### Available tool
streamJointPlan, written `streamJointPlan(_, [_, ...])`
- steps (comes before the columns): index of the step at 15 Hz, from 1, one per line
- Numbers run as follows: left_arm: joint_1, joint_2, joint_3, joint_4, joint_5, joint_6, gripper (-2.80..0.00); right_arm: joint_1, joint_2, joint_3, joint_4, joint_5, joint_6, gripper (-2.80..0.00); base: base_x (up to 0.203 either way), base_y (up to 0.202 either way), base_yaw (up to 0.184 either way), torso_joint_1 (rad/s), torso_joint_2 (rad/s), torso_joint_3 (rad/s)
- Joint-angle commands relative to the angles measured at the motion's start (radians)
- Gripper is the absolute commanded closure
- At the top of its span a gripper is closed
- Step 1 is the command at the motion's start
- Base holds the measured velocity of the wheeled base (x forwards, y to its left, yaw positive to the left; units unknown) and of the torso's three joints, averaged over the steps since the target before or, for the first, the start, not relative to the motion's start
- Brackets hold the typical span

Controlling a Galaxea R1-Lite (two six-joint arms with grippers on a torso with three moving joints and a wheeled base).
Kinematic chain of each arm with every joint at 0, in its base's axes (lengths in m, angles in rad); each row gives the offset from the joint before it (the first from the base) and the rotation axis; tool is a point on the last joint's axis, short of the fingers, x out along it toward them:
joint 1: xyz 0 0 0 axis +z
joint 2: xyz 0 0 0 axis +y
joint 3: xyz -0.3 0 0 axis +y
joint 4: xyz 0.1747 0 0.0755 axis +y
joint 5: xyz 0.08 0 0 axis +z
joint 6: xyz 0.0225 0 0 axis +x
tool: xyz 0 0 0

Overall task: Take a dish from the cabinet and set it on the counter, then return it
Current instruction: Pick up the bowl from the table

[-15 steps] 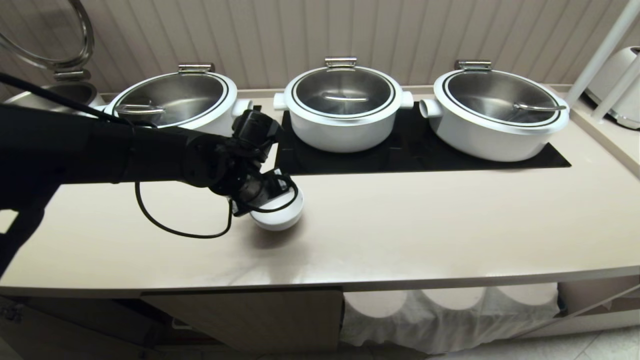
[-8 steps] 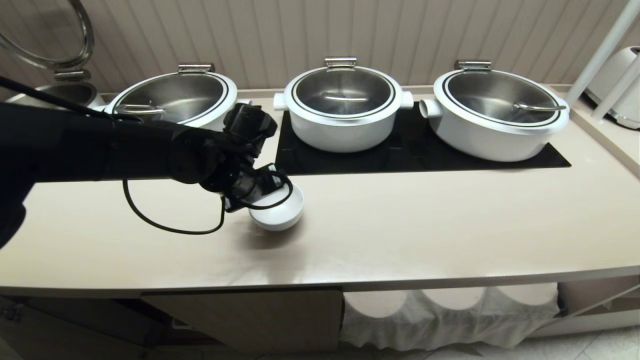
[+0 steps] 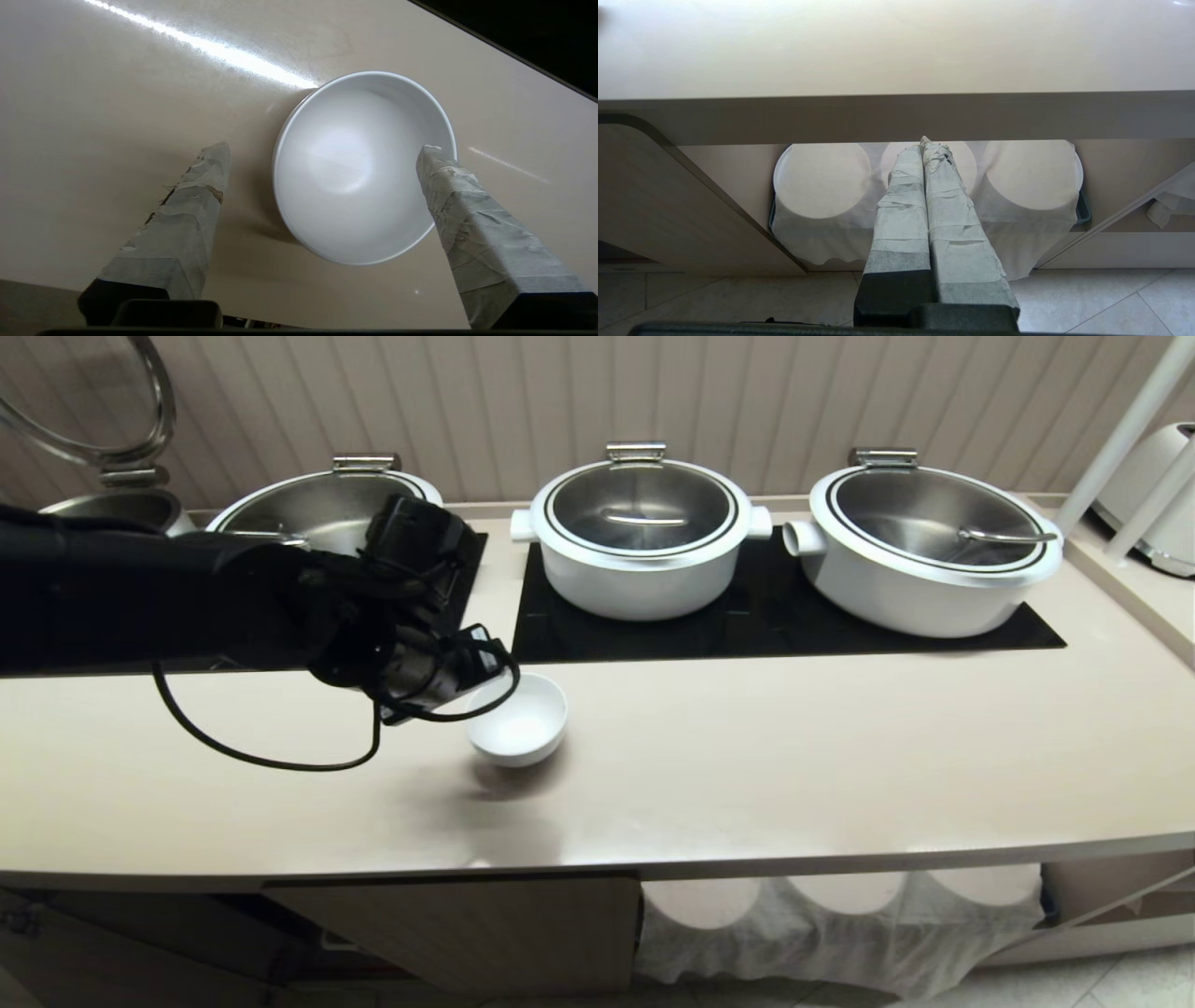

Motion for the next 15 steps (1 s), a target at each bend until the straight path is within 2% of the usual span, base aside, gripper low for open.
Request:
streamJointPlan(1, [-0.001, -0.091, 0.051, 0.001, 0.002, -0.004, 0.00, 0.000, 0.000, 0.000, 0.000, 0.000, 0.000, 0.00, 0.000, 0.000, 0.000, 0.000, 0.00, 0.000])
streamJointPlan(5, [-0.014, -0.249, 0.185, 0.002, 0.023, -0.002, 0.00, 0.000, 0.000, 0.000, -0.001, 0.000, 0.000, 0.00, 0.000, 0.000, 0.000, 0.000, 0.00, 0.000])
streamJointPlan(6, [-0.020, -0.289, 0.247, 0.000, 0.057, -0.002, 0.00, 0.000, 0.000, 0.000, 0.000, 0.000, 0.000, 0.00, 0.000, 0.000, 0.000, 0.000, 0.00, 0.000])
streamJointPlan(8, [-0.040, -0.346, 0.355, -0.005, 0.172, -0.007, 0.00, 0.000, 0.000, 0.000, -0.001, 0.000, 0.000, 0.00, 0.000, 0.000, 0.000, 0.000, 0.00, 0.000])
streamJointPlan(11, [-0.076, -0.378, 0.520, -0.066, 0.311, -0.056, 0.00, 0.000, 0.000, 0.000, -0.001, 0.000, 0.000, 0.00, 0.000, 0.000, 0.000, 0.000, 0.00, 0.000])
streamJointPlan(13, [-0.084, -0.412, 0.632, -0.170, 0.383, -0.060, 0.00, 0.000, 0.000, 0.000, 0.000, 0.000, 0.000, 0.00, 0.000, 0.000, 0.000, 0.000, 0.00, 0.000])
streamJointPlan(15, [-0.030, -0.494, 0.676, -0.207, 0.409, -0.015, 0.00, 0.000, 0.000, 0.000, -0.001, 0.000, 0.000, 0.00, 0.000, 0.000, 0.000, 0.000, 0.00, 0.000])
